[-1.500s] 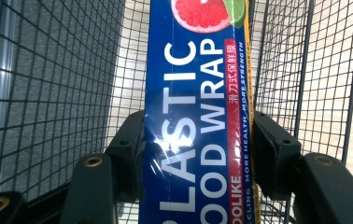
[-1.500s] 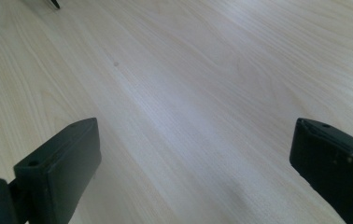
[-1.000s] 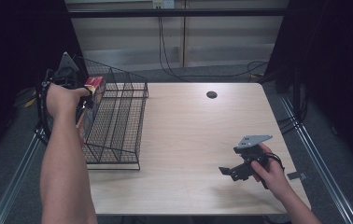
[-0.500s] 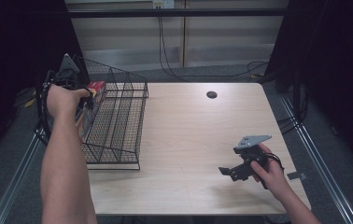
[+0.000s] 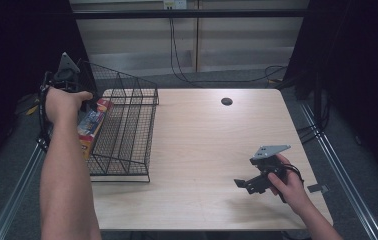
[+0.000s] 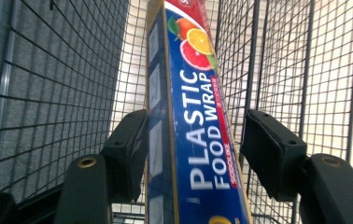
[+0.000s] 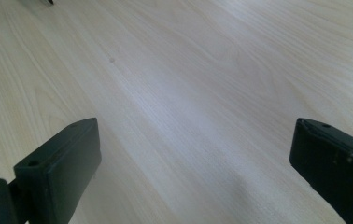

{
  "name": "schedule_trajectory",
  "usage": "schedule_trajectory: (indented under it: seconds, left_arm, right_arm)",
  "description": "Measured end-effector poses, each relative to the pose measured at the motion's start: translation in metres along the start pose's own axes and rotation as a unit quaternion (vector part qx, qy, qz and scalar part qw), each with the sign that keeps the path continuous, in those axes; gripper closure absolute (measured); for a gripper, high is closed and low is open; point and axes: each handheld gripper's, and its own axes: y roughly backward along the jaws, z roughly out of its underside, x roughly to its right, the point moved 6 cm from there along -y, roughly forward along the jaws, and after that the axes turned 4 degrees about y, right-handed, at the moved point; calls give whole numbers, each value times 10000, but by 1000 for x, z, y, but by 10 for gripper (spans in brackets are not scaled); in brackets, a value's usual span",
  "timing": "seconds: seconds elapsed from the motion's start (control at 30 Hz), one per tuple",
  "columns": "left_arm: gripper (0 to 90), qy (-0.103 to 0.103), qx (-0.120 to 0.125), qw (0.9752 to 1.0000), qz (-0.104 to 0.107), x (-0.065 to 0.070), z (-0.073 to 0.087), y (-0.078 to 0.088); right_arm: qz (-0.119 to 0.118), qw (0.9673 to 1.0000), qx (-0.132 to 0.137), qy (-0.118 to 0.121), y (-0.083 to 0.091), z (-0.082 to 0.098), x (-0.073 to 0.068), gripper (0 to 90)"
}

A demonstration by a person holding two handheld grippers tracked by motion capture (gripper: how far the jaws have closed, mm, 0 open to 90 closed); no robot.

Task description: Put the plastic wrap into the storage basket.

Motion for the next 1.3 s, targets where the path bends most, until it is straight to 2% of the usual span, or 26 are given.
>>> schedule_trajectory:
  seconds: [0.2,0.23,0.3,0.43,0.53,0.57,0.6,0.73,0.8,0.87,1.3]
  left_arm:
    - [368,-99,-2,9998,163,11,2,6]
    - [362,-62,-23,9997,220,14,4,6]
    - [349,-179,-35,9996,234,17,5,7]
    - [331,-223,0,9993,300,24,5,9]
    - [313,-328,32,9984,453,33,7,12]
    - [306,-302,52,9982,524,38,7,12]
    - [301,-440,41,9975,554,40,8,12]
    - [282,-499,70,9967,630,48,10,12]
    - [267,-616,99,9954,723,56,13,12]
    - [262,-616,130,9947,811,62,14,12]
    - [231,-1003,137,9885,1121,92,24,10]
  right_arm:
    - [62,10000,-1,-6,1,0,0,21]
    - [57,10000,1,-6,1,0,0,21]
    - [35,10000,22,8,1,-1,0,21]
    - [29,10000,25,23,0,-1,-1,21]
    - [16,10000,21,23,-1,-2,-2,21]
    - [14,10000,18,18,-1,-2,-2,21]
    - [-23,10000,15,42,-1,-2,-2,21]
    - [-13,10000,10,46,-1,-2,-2,21]
    - [40,10000,15,40,0,-2,-2,21]
    - [27,10000,20,43,1,-2,-3,21]
    - [38,10000,64,35,3,-3,-2,20]
